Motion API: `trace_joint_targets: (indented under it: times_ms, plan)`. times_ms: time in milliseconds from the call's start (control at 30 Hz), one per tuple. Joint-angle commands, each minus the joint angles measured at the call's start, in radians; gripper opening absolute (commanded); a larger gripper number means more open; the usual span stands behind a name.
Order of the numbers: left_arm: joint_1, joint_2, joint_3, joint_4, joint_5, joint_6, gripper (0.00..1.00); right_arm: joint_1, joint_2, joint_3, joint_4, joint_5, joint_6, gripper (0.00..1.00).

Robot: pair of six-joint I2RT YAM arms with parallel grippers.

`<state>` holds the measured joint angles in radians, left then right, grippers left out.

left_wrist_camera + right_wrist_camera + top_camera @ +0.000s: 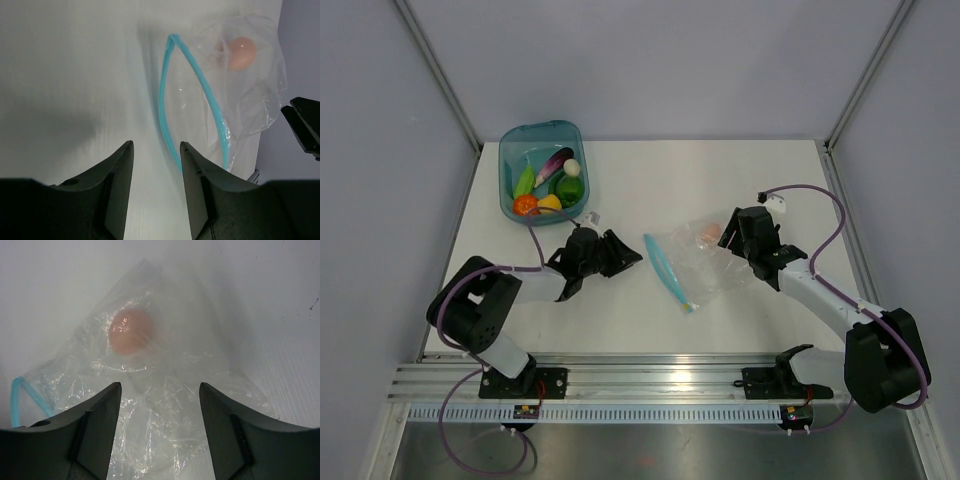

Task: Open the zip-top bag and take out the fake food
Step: Pick up the food from the zipper food storage bag.

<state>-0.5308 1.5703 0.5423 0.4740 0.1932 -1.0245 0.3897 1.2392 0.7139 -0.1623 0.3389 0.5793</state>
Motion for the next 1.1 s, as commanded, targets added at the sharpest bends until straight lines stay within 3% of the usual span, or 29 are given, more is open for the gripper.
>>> trace_joint_targets:
  times_ms: [0, 133, 233, 533, 767, 1067]
  plan:
    - [-0.029, 0.013, 0.041, 0.106, 0.046, 0.012, 0.45, -0.005, -0.007, 0.021, 0.027, 0.014, 0.007, 0.70]
    - [-0.063, 0.057, 0.070, 0.117, 0.052, 0.014, 0.44, -0.005, 0.000, 0.024, 0.037, -0.008, -0.002, 0.71]
    - [-0.077, 0.103, 0.102, 0.140, 0.089, 0.007, 0.39, -0.005, 0.008, 0.033, 0.026, -0.009, -0.010, 0.70]
    - [-0.100, 0.184, 0.186, 0.121, 0.130, 0.009, 0.39, -0.006, -0.012, 0.048, 0.040, -0.046, 0.008, 0.70]
    - [-0.101, 0.237, 0.240, 0.103, 0.143, 0.029, 0.43, -0.005, 0.129, 0.228, -0.063, -0.031, 0.005, 0.70]
    - [-0.103, 0.298, 0.298, 0.118, 0.146, 0.060, 0.48, -0.009, 0.275, 0.344, -0.079, 0.052, 0.002, 0.68]
